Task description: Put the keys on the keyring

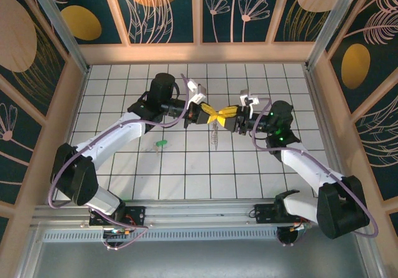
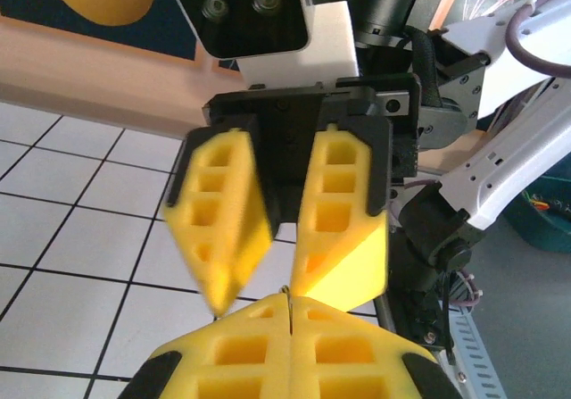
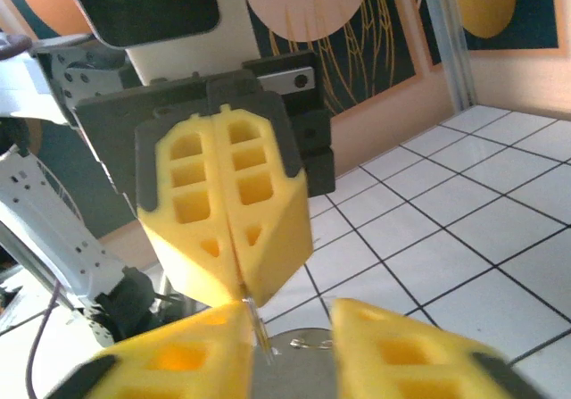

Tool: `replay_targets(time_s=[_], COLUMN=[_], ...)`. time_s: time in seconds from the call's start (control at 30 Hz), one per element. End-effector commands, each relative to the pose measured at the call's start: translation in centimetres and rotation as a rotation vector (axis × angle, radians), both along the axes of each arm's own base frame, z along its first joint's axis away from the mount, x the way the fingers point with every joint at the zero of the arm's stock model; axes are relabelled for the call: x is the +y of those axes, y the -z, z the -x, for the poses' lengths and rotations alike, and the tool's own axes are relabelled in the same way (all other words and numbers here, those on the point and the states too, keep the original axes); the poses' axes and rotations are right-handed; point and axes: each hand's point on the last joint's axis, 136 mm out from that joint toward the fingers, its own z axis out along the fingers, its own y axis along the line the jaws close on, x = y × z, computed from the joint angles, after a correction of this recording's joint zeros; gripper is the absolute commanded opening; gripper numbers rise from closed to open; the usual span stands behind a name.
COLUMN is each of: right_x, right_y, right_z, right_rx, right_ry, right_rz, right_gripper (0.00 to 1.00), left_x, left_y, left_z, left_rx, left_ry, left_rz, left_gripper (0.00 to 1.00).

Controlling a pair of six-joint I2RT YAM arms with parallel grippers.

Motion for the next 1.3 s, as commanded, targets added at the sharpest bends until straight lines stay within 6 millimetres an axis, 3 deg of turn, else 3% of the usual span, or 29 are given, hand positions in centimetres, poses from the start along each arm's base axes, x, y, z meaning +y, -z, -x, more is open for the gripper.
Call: replay_targets(time_s=[0.0,0.07,0.2,0.27,0.33,0.57,0.9,1.27], right_x=[0.4,0.4,0.2,-0.1,-0.5,-1.3,-1.3,0.3], right_y=[-1.4,-1.4,-1.4,-1.4,-1.6,-3.4,-5.9,-6.1], right_z=[0.3,0.4,0.2,-0.3,-0.6,-0.5,1.0,1.4], right_rx=[-0.054,-0.058,-0.065,-0.065,-0.066,-0.102,-0.139,-0.128], right_ry=[-0.029,-0.035,-0.011,0.020,0.043,0.090,0.035,-0.035], right_rz=[-0.022,-0.021,-0.024,-0.027,-0.035,-0.086,-0.161,-0.180], right_gripper=[0.11,0.00,0.00,0.00,0.00,0.00,0.00,0.00], left_x=[-0.2,-0.3,-0.3,0.0,0.4,2.8,2.9,2.3], left_y=[-1.7,-1.8,-2.2,-2.5,-2.8,-4.1,-3.7,-3.7], left_z=[0.6,0.6,0.1,-0.6,-0.8,-1.9,-0.5,0.4], left_rx=[-0.037,-0.038,-0.043,-0.055,-0.085,-0.049,0.020,0.046], left_ry=[0.047,0.045,0.006,-0.057,-0.101,-0.200,-0.099,-0.023], left_rz=[0.038,0.041,0.058,0.069,0.085,0.199,0.265,0.281], left_gripper=[0.00,0.00,0.01,0.20,0.31,0.41,0.42,0.41])
